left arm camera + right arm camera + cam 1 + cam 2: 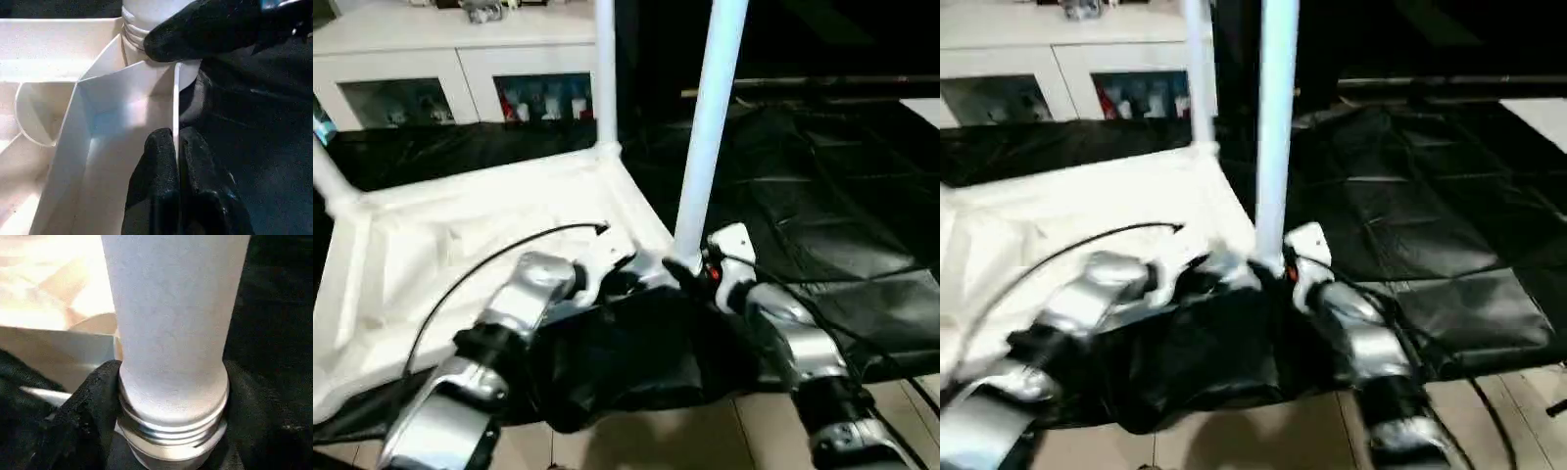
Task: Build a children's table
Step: Rotate leg to tighten
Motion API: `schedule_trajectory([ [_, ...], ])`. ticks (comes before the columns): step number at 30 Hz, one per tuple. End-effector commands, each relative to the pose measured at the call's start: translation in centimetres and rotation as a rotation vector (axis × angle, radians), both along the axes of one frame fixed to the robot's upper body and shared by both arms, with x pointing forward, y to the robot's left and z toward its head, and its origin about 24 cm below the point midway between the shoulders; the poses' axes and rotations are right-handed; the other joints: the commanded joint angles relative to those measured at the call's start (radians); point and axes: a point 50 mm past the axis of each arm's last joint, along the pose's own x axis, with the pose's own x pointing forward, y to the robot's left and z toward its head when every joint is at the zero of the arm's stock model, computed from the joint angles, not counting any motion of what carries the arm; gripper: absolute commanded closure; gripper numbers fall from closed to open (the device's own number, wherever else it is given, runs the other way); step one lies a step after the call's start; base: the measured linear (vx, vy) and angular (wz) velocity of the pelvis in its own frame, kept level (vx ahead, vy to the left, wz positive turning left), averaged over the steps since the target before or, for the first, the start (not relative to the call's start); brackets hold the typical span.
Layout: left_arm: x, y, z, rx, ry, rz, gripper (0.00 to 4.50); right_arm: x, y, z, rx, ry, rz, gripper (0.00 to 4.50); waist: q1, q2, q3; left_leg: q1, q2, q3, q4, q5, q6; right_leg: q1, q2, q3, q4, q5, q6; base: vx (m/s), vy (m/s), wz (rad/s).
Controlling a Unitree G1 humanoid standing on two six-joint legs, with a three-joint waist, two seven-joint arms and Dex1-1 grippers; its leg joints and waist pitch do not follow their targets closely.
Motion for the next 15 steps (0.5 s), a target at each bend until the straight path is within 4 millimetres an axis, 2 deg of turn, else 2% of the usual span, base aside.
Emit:
schedule_trajectory([
  [1,-0.5,-2.8,0.2,-0.089,0.005,-0.052,4.5,-0.4,1.9,-1.2,-0.021,0.052,0.036,1.74,-0.002,-0.017,-0.055,0.027,0.046,-0.034,-0.079,-0.414,-0.015,0.018,-0.05,0.026,-0.088,-0.431,-0.168,0.0,0.0,0.0],
  [2,-0.6,-3.2,0.3,-0.091,0.002,-0.068,4.5,-0.3,2.6,-0.9,0.011,0.041,0.06,1.39,-0.002,-0.013,-0.056,0.026,0.046,-0.035,-0.079,-0.413,-0.014,0.019,-0.051,0.026,-0.086,-0.426,-0.169,0.0,0.0,0.0],
  [3,-0.7,-3.3,0.3,-0.085,0.001,-0.09,4.5,-0.3,3.0,-0.5,0.05,0.032,0.089,1.39,-0.001,-0.014,-0.057,0.026,0.047,-0.034,-0.078,-0.406,-0.004,0.02,-0.051,0.027,-0.087,-0.409,-0.17,0.0,0.0,0.0],
  [5,-0.9,-3.2,0.2,-0.076,-0.001,-0.115,4.5,-0.4,3.1,0.0,0.073,0.015,0.12,1.02,0.001,-0.013,-0.058,0.025,0.048,-0.033,-0.078,-0.393,0.002,0.021,-0.05,0.027,-0.084,-0.381,-0.179,0.0,0.0,0.0],
  [8,-1.4,-2.4,0.0,-0.069,0.011,-0.174,4.5,-0.6,2.1,0.4,0.042,-0.021,0.189,0.94,0.005,-0.014,-0.06,0.024,0.05,-0.033,-0.079,-0.382,0.01,0.026,-0.051,0.027,-0.08,-0.346,-0.192,0.0,0.0,0.0],
  [9,-1.8,-1.8,-0.1,-0.066,0.023,-0.205,4.5,-0.9,1.2,0.5,0.012,-0.038,0.228,0.59,0.006,-0.016,-0.061,0.022,0.052,-0.031,-0.077,-0.363,0.018,0.027,-0.051,0.028,-0.077,-0.313,-0.199,0.0,0.0,0.0],
  [11,-1.8,-1.4,-0.1,-0.062,0.025,-0.205,4.5,-1.0,0.8,0.7,0.008,-0.042,0.247,0.59,0.011,-0.015,-0.062,0.023,0.051,-0.026,-0.074,-0.336,0.035,0.027,-0.051,0.029,-0.075,-0.281,-0.212,0.0,0.0,0.0],
  [12,-1.9,-1.0,-0.2,-0.061,0.027,-0.213,4.5,-1.1,0.3,0.9,0.004,-0.051,0.275,0.59,0.011,-0.018,-0.061,0.023,0.05,-0.025,-0.073,-0.33,0.041,0.027,-0.051,0.029,-0.076,-0.283,-0.214,0.0,0.0,0.0],
  [14,-2.2,-0.1,-0.2,-0.055,0.036,-0.243,4.5,-1.5,-0.8,1.3,-0.018,-0.068,0.344,0.59,0.024,-0.018,-0.062,0.021,0.053,-0.025,-0.072,-0.302,0.052,0.031,-0.053,0.029,-0.075,-0.282,-0.213,0.0,0.0,0.0],
  [15,-2.2,-0.1,-0.2,-0.055,0.036,-0.243,4.5,-1.5,-0.8,1.3,-0.018,-0.068,0.344,0.59,0.03,-0.016,-0.062,0.023,0.055,-0.023,-0.072,-0.295,0.053,0.028,-0.052,0.03,-0.073,-0.276,-0.212,0.0,0.0,0.0],
])
